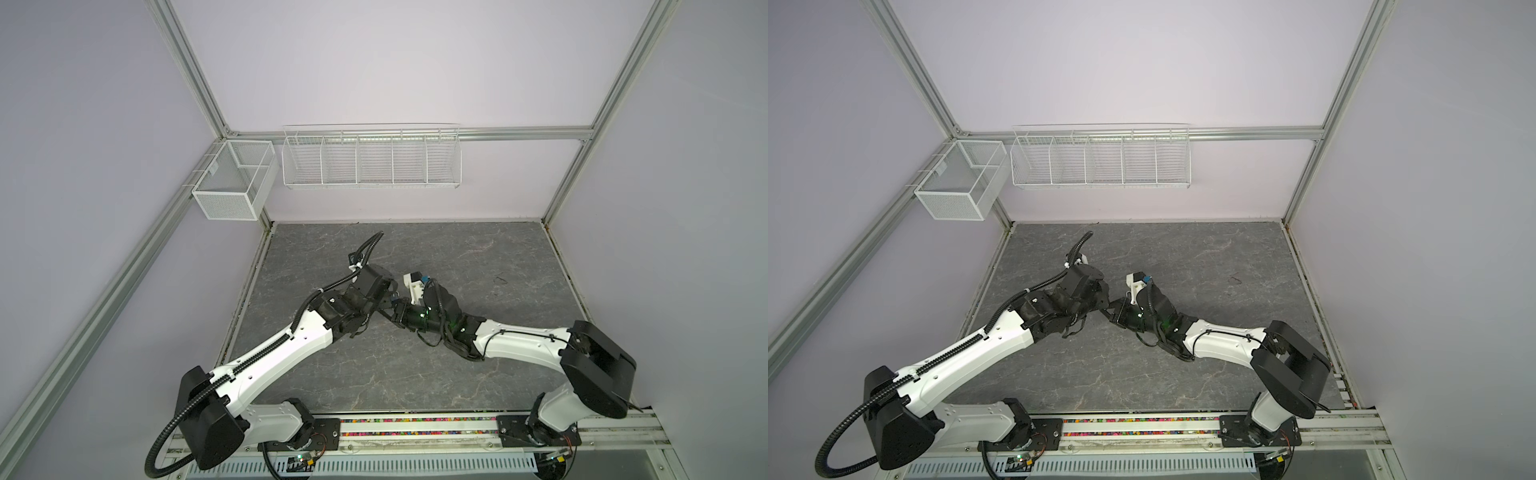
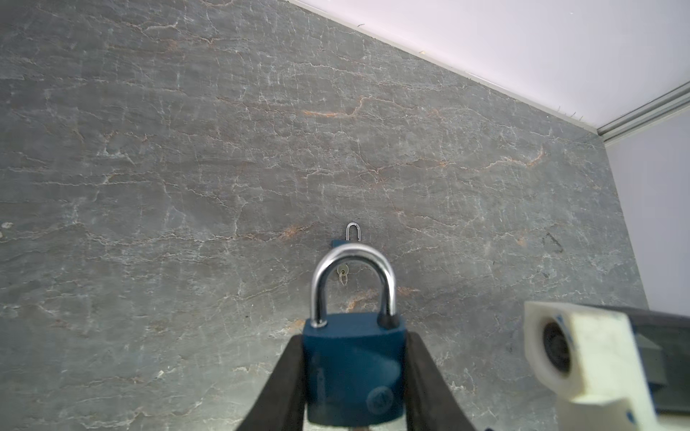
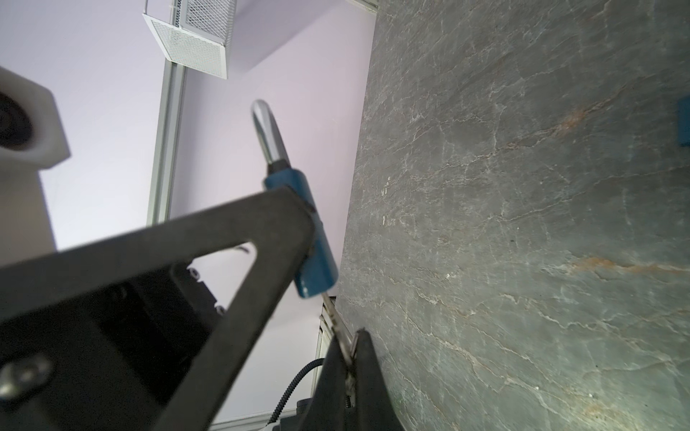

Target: Unlock with the key

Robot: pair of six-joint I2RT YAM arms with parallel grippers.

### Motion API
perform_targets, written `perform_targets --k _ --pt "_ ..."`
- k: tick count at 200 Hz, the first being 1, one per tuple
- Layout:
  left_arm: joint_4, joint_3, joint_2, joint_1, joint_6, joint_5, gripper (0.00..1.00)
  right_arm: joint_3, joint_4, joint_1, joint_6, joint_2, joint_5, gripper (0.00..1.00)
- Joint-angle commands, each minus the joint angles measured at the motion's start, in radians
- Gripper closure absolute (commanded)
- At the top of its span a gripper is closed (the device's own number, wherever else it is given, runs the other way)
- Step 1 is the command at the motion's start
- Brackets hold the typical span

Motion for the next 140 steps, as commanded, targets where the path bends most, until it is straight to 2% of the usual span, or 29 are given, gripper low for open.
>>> perform_targets --k 1,80,105,140 --pt "-0.035 -0.032 -0.010 -0.021 -0.043 0.067 1.00 0.017 0.124 -0.015 0.009 -0.013 0.033 0.94" --pt "-0.010 -0.052 -0.032 -0.027 -0.040 0.034 1.00 0.030 0.061 -0.007 -0.067 -0.036 0.067 0.93" --pt "0.015 -0.050 -0.042 -0.026 -0.016 -0.009 1.00 -0.026 0.063 0.003 -0.091 -0.051 0.076 0.87" --pt "0.036 -0.034 -0.064 -0.026 0.013 -0.046 1.00 -0.099 0.133 0.015 -0.110 -0.074 0.069 0.72"
